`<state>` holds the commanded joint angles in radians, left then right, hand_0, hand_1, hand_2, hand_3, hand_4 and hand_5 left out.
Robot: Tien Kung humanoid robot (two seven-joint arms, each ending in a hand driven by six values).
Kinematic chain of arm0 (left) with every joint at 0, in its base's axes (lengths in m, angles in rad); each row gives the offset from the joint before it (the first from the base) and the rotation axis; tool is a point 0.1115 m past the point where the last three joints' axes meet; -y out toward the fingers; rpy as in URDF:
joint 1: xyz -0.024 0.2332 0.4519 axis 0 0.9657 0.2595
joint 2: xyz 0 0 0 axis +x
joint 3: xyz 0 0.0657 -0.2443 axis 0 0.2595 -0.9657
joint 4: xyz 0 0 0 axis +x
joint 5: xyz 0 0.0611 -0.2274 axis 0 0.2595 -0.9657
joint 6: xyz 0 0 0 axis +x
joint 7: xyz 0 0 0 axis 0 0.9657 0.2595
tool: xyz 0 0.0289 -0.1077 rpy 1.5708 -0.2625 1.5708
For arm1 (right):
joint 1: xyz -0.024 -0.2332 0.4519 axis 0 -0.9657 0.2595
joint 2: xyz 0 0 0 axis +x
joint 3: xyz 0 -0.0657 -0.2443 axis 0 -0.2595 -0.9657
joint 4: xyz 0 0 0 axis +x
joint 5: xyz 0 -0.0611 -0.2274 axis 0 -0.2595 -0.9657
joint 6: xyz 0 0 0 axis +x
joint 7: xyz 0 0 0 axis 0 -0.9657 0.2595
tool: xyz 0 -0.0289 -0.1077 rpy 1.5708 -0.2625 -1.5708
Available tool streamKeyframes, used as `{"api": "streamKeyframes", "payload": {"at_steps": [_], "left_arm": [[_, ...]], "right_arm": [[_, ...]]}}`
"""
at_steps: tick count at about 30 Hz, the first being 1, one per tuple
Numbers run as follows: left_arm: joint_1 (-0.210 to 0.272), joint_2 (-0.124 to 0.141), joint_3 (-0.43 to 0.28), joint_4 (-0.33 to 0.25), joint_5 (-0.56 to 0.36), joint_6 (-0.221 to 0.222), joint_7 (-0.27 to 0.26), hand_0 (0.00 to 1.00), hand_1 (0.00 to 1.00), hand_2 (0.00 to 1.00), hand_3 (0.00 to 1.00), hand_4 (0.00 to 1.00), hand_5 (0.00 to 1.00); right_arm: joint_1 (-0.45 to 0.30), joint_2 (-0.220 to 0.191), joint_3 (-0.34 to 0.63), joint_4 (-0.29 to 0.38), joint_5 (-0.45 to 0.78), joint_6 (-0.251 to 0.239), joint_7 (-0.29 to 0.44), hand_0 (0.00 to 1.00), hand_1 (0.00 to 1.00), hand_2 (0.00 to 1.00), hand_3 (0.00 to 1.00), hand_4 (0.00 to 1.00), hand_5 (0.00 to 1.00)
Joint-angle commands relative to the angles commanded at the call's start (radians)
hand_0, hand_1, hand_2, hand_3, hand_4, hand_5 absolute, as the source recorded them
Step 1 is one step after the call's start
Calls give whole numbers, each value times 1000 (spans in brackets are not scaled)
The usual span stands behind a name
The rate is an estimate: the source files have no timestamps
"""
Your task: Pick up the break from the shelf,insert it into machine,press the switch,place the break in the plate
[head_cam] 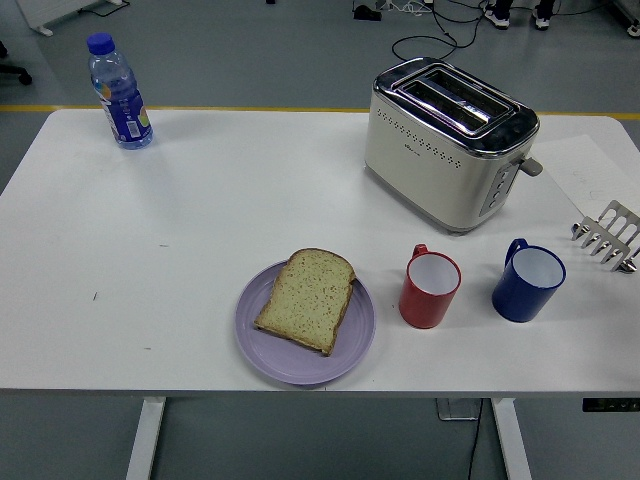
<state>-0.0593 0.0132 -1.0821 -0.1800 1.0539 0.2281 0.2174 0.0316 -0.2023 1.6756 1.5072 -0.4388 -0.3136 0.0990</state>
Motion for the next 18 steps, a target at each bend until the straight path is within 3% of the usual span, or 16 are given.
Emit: {"api": "streamKeyframes", "payload": {"at_steps": [18], "left_arm": [[-3, 0, 0, 0, 3, 0, 0, 631, 523, 505, 506, 282, 868]], "right_arm": [[2, 0, 0, -2, 6, -7, 4, 644, 605, 643, 592, 384, 238]]}}
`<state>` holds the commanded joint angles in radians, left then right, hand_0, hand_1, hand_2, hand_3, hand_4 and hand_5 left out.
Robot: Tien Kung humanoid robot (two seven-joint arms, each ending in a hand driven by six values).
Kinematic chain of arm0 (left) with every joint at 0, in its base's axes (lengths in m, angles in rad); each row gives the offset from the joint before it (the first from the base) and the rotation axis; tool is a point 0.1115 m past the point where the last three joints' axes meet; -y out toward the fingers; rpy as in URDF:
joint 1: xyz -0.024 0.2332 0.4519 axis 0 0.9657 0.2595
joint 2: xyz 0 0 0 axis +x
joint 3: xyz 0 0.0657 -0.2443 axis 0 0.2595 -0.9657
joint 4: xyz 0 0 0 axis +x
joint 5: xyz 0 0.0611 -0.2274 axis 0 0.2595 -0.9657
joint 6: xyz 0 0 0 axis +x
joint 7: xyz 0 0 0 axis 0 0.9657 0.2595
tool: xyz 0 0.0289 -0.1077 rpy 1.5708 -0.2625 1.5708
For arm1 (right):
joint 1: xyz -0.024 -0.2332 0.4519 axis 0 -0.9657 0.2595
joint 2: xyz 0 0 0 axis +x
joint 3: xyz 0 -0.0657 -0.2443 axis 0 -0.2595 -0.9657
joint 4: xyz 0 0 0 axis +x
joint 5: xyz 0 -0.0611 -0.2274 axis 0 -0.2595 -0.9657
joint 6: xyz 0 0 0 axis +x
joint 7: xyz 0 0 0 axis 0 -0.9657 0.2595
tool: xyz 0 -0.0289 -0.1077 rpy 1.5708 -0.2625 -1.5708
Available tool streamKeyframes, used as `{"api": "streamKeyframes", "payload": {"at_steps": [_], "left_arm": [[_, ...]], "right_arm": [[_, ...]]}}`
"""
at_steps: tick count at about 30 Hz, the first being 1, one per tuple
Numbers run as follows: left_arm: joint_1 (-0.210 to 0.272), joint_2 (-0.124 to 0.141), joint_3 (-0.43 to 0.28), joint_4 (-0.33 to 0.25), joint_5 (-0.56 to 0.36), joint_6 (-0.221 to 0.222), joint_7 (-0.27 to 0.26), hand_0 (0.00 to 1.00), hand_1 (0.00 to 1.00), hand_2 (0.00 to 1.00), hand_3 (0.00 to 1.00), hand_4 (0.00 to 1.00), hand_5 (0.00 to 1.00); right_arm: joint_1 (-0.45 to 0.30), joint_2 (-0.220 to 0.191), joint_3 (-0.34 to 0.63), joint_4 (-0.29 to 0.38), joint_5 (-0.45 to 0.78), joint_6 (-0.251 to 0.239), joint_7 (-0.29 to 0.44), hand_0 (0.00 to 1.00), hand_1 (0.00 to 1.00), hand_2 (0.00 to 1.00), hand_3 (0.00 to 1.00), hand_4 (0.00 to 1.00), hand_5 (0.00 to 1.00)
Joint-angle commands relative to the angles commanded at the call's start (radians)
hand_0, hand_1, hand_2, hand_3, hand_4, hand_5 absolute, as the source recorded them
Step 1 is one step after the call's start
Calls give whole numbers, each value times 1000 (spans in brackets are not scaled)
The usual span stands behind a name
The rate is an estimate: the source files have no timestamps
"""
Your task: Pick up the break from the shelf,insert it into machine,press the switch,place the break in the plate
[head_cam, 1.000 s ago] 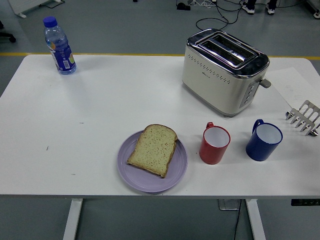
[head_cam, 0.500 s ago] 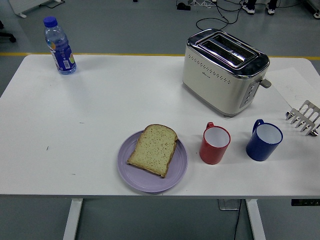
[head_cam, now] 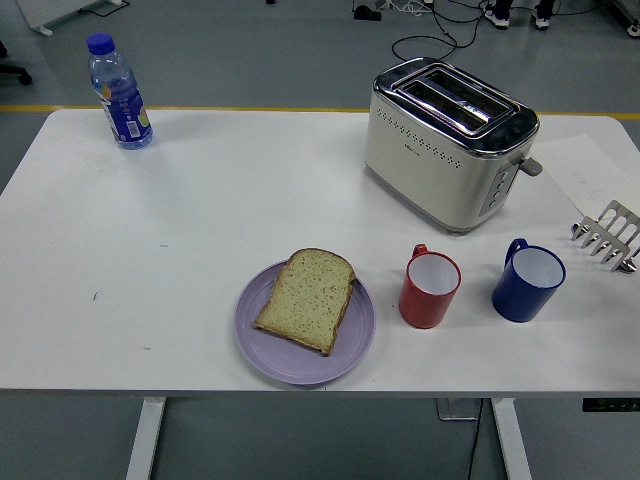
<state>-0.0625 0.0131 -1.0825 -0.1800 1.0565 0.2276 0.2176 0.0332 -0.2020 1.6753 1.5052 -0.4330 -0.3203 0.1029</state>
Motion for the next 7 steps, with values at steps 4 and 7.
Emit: {"api": "streamKeyframes", "payload": {"at_steps": [4, 7], "left_arm": [[0, 0, 1, 0, -1, 0, 0, 631, 523, 505, 506, 282, 868], [0, 0, 0, 0, 4, 0, 2, 631, 523, 505, 506, 282, 868]], "right_arm": [[0, 0, -2, -1, 1, -1, 1, 644, 605, 643, 592, 384, 238], [1, 1, -3, -1, 1, -2, 2, 644, 605, 643, 592, 384, 238]]}}
